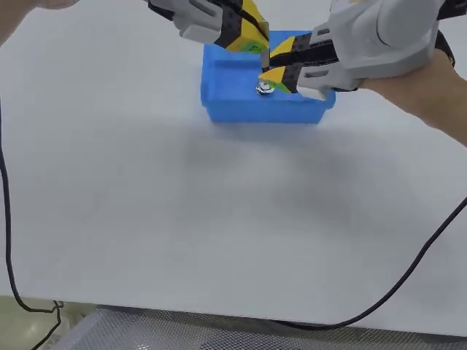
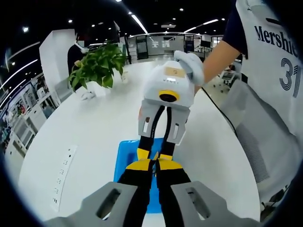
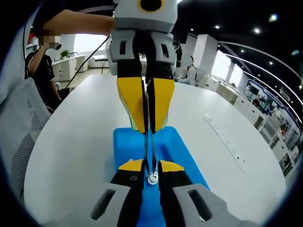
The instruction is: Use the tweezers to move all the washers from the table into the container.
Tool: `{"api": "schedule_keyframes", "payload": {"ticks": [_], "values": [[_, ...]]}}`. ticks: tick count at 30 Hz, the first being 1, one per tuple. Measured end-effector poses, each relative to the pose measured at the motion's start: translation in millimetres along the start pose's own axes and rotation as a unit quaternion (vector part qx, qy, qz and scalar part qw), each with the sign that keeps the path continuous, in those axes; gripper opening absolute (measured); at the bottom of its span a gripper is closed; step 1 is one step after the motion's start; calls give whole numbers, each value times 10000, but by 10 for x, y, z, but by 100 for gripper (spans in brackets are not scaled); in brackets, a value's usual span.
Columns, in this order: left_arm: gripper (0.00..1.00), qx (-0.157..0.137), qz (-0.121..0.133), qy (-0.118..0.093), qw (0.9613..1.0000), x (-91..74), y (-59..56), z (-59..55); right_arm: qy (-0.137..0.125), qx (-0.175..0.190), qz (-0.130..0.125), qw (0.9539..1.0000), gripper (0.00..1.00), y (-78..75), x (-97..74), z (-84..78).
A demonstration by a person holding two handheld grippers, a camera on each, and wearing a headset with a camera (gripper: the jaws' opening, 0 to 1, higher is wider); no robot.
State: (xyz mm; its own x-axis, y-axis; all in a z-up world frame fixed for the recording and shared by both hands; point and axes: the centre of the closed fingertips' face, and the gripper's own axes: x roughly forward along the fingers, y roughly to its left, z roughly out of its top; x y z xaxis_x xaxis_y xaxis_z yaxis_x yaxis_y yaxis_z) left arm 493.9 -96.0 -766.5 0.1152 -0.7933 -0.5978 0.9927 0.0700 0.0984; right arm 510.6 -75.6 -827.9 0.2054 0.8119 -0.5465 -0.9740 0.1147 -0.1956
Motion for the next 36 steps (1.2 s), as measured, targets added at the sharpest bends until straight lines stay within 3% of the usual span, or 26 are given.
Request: {"api": "schedule_keyframes", "payload": {"ticks": [5,14,27,32,36], "values": [[7,41,59,-110,9999,-85,-29,70,-242,258,94,9993,10,23,-55,76],[6,45,48,-197,9998,-150,-119,160,-301,118,150,9994,8,123,-162,168],[6,113,-72,-262,9996,-328,-434,299,-85,-330,306,9989,6,403,-428,326],[6,119,-114,-287,9995,-363,-629,336,61,-501,425,9978,6,567,-512,349],[6,100,-163,-247,9995,-347,-789,298,201,-558,610,9964,6,747,-555,308]]}}
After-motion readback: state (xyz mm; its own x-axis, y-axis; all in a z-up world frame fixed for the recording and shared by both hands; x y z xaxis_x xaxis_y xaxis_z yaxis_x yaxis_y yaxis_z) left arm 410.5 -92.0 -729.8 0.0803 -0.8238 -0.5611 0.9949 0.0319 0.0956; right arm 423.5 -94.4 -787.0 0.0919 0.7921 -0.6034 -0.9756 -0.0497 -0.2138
